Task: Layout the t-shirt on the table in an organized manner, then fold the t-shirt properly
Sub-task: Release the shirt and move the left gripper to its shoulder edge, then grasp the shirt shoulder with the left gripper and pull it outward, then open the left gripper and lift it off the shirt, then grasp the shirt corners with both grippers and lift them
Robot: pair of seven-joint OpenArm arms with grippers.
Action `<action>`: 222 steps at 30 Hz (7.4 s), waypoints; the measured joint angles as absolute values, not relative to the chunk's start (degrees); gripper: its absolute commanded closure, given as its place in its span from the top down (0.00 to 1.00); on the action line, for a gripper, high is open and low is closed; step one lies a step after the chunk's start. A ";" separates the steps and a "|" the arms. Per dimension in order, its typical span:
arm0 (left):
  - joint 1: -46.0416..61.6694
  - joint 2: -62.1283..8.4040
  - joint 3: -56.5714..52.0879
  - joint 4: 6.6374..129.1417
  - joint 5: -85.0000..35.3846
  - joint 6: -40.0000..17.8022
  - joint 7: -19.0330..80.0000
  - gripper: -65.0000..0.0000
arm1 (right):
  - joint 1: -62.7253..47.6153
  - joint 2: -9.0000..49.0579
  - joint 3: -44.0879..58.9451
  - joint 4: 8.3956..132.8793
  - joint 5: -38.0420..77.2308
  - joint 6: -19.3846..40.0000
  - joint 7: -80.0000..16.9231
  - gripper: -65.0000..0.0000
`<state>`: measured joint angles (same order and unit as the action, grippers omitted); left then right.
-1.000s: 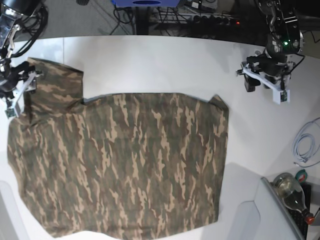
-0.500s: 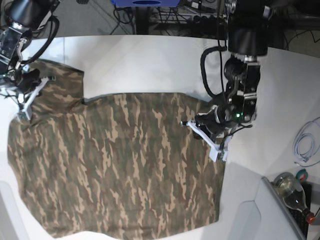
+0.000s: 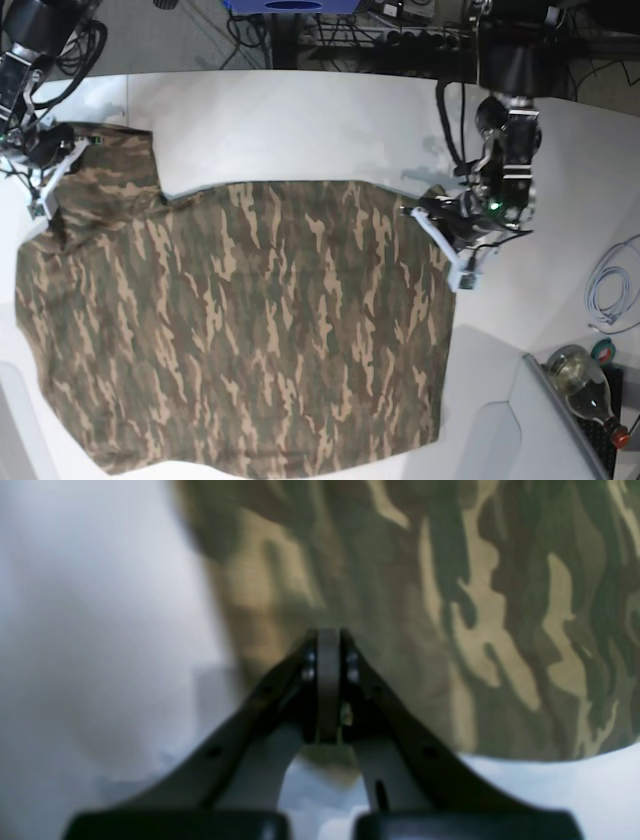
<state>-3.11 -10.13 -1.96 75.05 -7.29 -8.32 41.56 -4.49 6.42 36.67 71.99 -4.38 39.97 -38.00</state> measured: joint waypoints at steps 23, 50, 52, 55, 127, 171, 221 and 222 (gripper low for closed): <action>12.95 -7.64 -8.54 86.89 -7.01 -8.14 34.89 0.00 | -4.45 6.26 36.49 72.03 -4.58 39.97 -38.33 0.04; 9.87 -13.52 -8.32 78.13 -7.31 -8.82 34.11 0.00 | -4.16 6.26 36.47 72.01 -4.75 39.97 -38.68 0.04; 9.85 -14.72 -8.27 78.08 -6.87 -8.75 34.70 0.00 | -4.08 6.28 36.47 71.99 -4.75 39.97 -38.72 0.04; 9.85 -16.73 -8.27 78.08 -6.83 -8.49 34.94 0.00 | -3.68 6.28 36.40 71.96 -4.97 39.97 -39.03 0.04; 8.51 -15.40 -9.02 77.84 -13.52 -11.38 39.44 0.00 | -17.21 -3.95 31.00 91.98 -5.65 39.92 -48.27 0.04; 6.50 -5.54 -42.61 63.81 -27.99 -39.53 35.05 0.67 | -15.03 -5.04 51.70 98.72 10.11 39.92 -43.92 0.58; 7.38 -6.66 -35.40 65.98 -25.34 -35.00 37.04 0.00 | -13.15 -1.10 49.93 86.50 10.44 40.01 -45.23 0.01; 8.16 -6.66 -35.66 67.44 -23.99 -34.68 37.10 0.00 | -13.69 -1.65 49.89 88.27 10.17 40.03 -46.46 0.01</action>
